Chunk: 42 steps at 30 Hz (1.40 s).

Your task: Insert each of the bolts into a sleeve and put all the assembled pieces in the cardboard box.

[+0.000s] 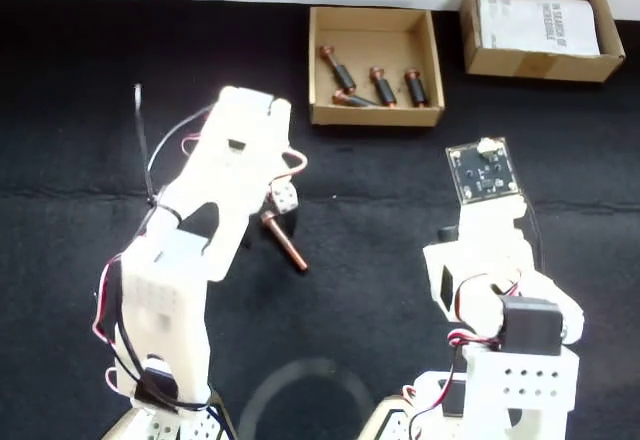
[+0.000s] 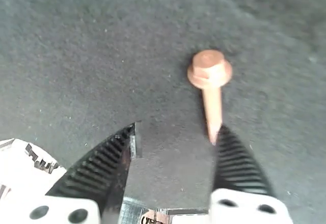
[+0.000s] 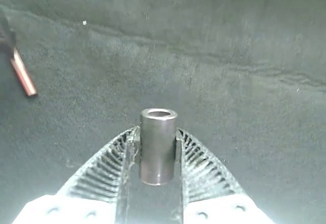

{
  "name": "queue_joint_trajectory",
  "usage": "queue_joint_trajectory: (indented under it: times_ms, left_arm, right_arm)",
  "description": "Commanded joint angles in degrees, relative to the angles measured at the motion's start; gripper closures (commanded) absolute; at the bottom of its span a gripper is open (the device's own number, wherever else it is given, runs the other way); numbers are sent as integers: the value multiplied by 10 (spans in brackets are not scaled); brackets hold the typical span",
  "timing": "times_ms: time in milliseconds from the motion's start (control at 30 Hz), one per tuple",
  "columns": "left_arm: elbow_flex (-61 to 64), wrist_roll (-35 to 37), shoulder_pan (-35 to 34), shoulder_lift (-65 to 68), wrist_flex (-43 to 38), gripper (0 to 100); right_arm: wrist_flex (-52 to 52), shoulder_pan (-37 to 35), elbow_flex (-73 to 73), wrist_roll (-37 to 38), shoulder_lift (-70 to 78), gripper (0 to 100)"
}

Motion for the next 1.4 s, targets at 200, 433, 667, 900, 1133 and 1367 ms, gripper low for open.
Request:
queue_joint_trajectory:
  times_ms: [200, 433, 667, 900, 1133, 1367]
  left_arm:
    - [-4, 31, -3, 53, -18, 716]
    - [-2, 33, -6, 57, -62, 716]
    - [1, 33, -6, 58, -87, 745]
    - [1, 28, -6, 58, -96, 973]
    - [-4, 28, -3, 51, -93, 991]
    - [-78, -31, 15, 51, -4, 991]
  right_arm:
    - [-7, 2, 8, 6, -5, 991]
    - [-5, 2, 8, 6, -7, 991]
    - [-7, 2, 7, 6, -6, 991]
    - [-10, 2, 8, 6, -5, 991]
    - [-10, 4, 8, 6, -7, 991]
    - [-18, 2, 57, 6, -7, 991]
